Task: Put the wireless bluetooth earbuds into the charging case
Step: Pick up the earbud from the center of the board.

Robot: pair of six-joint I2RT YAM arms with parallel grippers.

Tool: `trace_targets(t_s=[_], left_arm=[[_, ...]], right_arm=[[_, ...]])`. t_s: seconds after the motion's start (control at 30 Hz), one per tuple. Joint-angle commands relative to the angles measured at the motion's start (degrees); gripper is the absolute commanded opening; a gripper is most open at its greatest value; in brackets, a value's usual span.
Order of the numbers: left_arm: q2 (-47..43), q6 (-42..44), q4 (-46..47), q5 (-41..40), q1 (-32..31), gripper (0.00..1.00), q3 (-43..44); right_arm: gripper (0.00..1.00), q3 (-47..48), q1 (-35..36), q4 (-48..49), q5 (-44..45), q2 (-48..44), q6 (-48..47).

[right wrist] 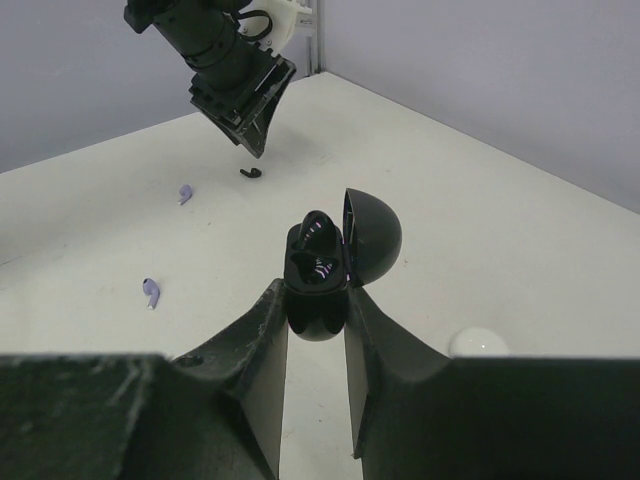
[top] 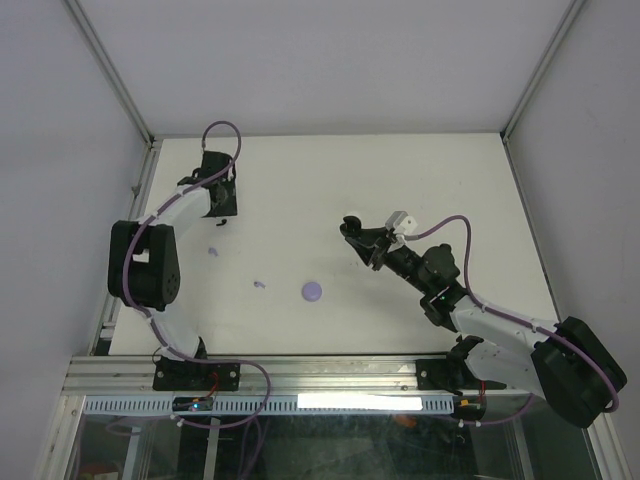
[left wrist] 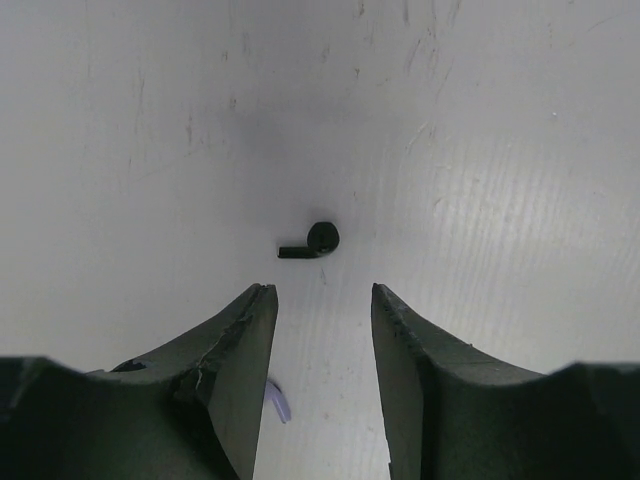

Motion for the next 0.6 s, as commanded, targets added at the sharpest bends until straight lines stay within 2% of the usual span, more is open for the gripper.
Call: trace_targets(t_s=[0.0,0.33,0.57], left_arm=[[3.7,4.8,-0.7,-1.7,1.1,0.44,5.5],[10.9,5.4,-1.0,6.0,4.3,0.45,9.5],[12.6,4.7,-2.1,10.2,5.2,0.44,9.4]], right_arm=[[0.00,0.4,-0.2,2.4,1.0,-0.6,-1.0],[0.00,0.9,-0.2,2.2,0.5,0.6,-1.2],[0.00,1.1,-0.2,1.9,0.5,1.0,-1.5]])
